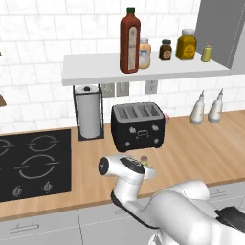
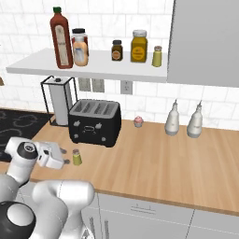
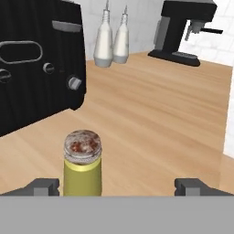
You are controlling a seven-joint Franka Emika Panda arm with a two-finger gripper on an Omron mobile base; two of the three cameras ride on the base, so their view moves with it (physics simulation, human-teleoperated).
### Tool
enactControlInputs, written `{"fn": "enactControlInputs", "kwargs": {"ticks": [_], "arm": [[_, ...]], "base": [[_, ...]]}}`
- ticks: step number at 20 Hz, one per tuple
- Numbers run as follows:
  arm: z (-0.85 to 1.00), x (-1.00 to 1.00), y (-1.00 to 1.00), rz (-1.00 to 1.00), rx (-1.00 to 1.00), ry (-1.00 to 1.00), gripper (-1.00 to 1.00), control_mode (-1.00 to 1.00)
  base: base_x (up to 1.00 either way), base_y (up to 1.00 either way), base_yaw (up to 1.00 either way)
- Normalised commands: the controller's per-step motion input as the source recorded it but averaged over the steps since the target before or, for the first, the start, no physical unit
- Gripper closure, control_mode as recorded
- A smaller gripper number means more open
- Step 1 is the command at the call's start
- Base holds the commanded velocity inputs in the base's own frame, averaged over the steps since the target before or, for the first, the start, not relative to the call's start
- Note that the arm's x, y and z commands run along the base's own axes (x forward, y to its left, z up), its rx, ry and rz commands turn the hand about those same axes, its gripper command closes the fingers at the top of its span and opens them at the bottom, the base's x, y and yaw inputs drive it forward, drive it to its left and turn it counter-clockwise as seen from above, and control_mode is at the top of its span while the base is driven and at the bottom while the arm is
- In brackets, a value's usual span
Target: Put the shaker and condiment bottle from the counter next to their counterparts in the cabinet.
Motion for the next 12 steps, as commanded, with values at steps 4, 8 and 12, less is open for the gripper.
{"fn": "enactControlInputs", "kwargs": {"ticks": [4,8,12], "arm": [[-0.21,0.25,0.00,-0.05,0.00,0.00,-1.00,-1.00],[-0.15,0.19,0.00,-0.04,0.00,0.00,-1.00,-1.00],[-0.13,0.02,0.10,-0.02,0.00,0.00,-1.00,-1.00]], "base": [[0.00,0.00,0.00],[0.00,0.00,0.00],[0.00,0.00,0.00]]}}
